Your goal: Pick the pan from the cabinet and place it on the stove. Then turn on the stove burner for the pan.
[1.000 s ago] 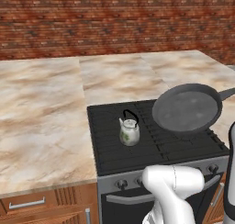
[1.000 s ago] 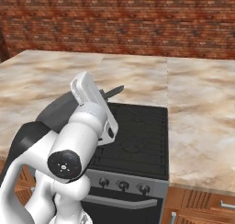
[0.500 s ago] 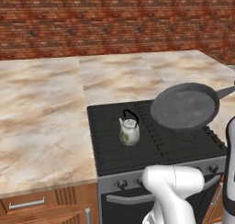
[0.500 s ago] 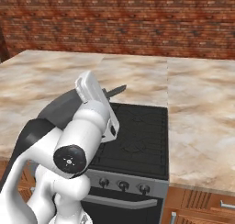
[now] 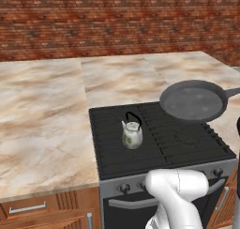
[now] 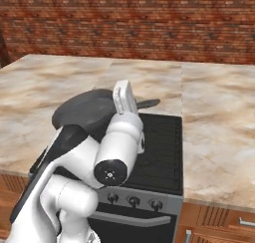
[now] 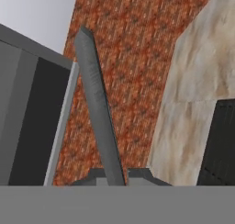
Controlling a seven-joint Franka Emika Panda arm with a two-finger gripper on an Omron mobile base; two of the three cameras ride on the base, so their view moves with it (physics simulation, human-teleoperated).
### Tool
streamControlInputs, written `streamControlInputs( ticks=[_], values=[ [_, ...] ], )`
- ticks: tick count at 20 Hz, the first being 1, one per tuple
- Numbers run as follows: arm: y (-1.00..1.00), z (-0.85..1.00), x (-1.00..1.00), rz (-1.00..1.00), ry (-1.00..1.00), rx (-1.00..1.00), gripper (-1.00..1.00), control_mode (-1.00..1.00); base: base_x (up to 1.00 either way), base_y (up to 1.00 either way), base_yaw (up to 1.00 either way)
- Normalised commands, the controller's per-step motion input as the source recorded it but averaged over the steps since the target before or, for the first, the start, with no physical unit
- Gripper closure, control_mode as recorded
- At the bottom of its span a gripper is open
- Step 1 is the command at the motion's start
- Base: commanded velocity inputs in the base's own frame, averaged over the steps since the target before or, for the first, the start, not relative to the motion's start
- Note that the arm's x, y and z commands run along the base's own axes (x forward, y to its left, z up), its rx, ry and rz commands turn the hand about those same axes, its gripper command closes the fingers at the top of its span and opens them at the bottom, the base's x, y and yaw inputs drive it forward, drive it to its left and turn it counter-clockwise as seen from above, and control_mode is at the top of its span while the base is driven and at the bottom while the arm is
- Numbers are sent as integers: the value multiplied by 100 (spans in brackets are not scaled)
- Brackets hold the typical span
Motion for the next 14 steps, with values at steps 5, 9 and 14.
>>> streamControlInputs(
  ticks=[5, 9, 14],
  values=[
    [-41, -16, 10, 0, -1, 8, 100, -100, 0, 0, 0],
    [-33, -29, 2, 0, 0, 1, 100, -100, 0, 0, 0],
    [-39, -56, 0, 0, -1, 0, 100, -100, 0, 0, 0]
  ],
)
